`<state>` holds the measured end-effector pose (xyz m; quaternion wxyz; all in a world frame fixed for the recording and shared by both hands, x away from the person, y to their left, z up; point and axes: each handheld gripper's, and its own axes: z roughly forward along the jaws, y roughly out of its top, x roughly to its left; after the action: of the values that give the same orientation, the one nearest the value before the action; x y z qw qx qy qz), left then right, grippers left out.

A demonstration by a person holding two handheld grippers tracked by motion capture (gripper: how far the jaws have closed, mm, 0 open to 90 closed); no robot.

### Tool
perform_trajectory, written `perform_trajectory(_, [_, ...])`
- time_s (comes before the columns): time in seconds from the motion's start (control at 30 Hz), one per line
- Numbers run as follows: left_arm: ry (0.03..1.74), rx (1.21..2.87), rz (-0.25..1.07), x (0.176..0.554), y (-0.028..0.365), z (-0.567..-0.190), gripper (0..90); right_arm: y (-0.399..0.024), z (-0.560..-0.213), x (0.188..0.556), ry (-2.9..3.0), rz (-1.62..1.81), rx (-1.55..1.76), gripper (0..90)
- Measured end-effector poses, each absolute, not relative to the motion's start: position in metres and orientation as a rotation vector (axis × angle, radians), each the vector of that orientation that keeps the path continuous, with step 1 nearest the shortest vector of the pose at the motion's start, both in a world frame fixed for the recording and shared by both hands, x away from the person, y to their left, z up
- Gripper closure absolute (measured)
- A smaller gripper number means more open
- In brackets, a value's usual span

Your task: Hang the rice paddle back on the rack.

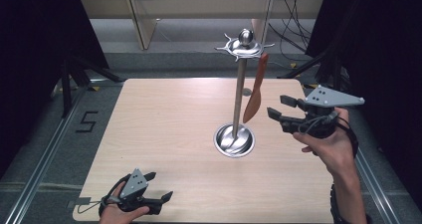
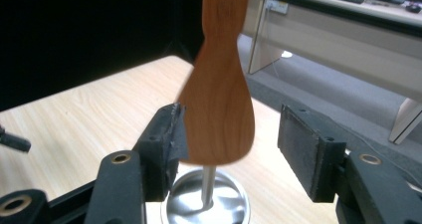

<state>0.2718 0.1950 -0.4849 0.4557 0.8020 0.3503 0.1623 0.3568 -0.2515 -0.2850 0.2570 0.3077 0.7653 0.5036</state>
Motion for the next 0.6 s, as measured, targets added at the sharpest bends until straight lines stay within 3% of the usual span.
perform_trajectory(0.6, [0.856,1.986,0.411,0.272,0.195,-0.483,14.9,-0.267,-0.340,0.356,2.121,1.362,0.926,40.4])
